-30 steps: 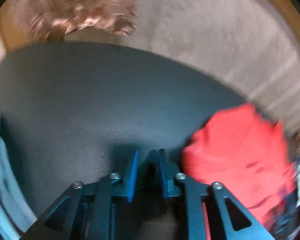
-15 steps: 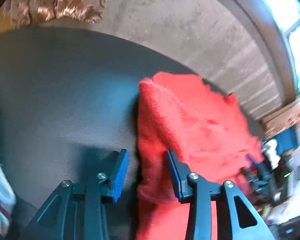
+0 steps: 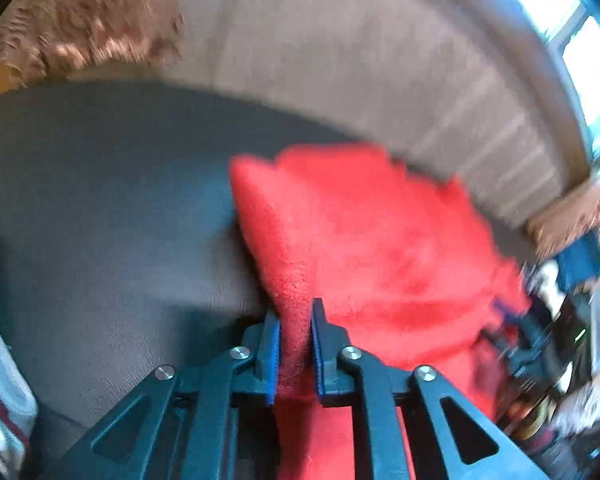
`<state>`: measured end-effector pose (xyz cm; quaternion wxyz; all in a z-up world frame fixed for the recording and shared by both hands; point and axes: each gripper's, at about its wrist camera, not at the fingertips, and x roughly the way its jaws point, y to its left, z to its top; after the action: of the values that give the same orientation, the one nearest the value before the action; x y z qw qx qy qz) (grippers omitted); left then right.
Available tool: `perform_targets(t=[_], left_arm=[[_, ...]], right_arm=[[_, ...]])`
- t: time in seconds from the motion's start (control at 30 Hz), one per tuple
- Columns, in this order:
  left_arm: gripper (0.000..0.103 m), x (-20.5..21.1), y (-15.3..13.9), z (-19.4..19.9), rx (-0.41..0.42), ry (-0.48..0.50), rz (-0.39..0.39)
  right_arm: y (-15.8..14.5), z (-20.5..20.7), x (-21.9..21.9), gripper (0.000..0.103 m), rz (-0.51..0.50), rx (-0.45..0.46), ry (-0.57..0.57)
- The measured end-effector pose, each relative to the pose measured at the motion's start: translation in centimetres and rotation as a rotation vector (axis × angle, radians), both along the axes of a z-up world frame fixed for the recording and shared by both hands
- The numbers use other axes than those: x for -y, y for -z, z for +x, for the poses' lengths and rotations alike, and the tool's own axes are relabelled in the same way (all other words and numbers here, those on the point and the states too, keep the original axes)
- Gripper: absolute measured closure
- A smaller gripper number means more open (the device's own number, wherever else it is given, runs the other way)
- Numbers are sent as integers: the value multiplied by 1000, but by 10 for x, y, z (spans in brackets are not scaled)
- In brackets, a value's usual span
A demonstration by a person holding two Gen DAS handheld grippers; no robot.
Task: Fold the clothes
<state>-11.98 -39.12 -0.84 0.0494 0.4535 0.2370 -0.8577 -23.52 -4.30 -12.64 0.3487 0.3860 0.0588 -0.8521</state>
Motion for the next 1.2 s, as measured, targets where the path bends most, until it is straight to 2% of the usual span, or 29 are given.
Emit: perform_targets(t=[0.1, 0.17, 0.2, 0.27, 0.33, 0.47, 0.5, 0.57, 0.63, 0.67, 0.73, 0.77, 0.83, 0.97, 1.03, 1.07, 1.1, 1.13, 1.17, 1.2], left_arm=[[93, -10, -11, -7, 17, 29, -152], [93, -20, 12, -30, 134, 49, -305], [92, -18, 27, -38, 190, 48, -318], [86, 2, 34, -33, 184, -23, -241], [85, 23, 35, -19, 150, -124, -146], [91, 23, 36, 0, 182, -166, -239], [90, 21, 31, 6, 151, -171, -219], [80, 16, 20, 9, 51, -173, -143], [78, 2, 13, 5, 17, -157, -161], [76, -1, 10, 1, 18, -142, -196], [71, -8, 14, -19, 70, -101, -263], [71, -7, 22, -30, 97, -85, -264], [70, -2, 35, -44, 133, -68, -239], [69, 15, 44, -51, 125, -86, -168], [72, 14, 50, -56, 116, -98, -147], [81, 9, 47, -52, 110, -98, -150], [85, 8, 48, -53, 111, -96, -170], [96, 9, 51, -56, 115, -94, -195], [99, 9, 53, -52, 122, -97, -217], [100, 1, 49, -40, 121, -109, -231]], right_arm=[[1, -1, -1, 0, -6, 1, -1], [1, 0, -1, 0, -4, -2, -2], [2, 1, 0, 0, 2, -5, -5], [2, 3, 3, 0, 23, -17, -5], [3, 4, 6, 0, 36, -24, -3], [3, 3, 4, 0, 24, -17, -3], [2, 2, 3, 0, 16, -11, -2], [0, 1, 0, 0, -2, 5, 1], [-5, 0, -5, 0, -26, 35, 6], [-11, 1, -11, 0, -43, 37, 17], [-28, 4, -28, 1, -80, 16, 51], [-38, 5, -39, 1, -99, -8, 73], [-44, -3, -61, 1, -87, -28, 128], [-47, -22, -92, 1, -60, -28, 217], [-43, -32, -93, 6, -47, -11, 229], [-40, -36, -93, 9, -41, -3, 234], [-38, -40, -90, 16, -33, 4, 232], [-33, -44, -84, 24, -3, 15, 228], [-28, -48, -77, 28, 29, 26, 223], [-23, -52, -71, 47, 62, 37, 219]])
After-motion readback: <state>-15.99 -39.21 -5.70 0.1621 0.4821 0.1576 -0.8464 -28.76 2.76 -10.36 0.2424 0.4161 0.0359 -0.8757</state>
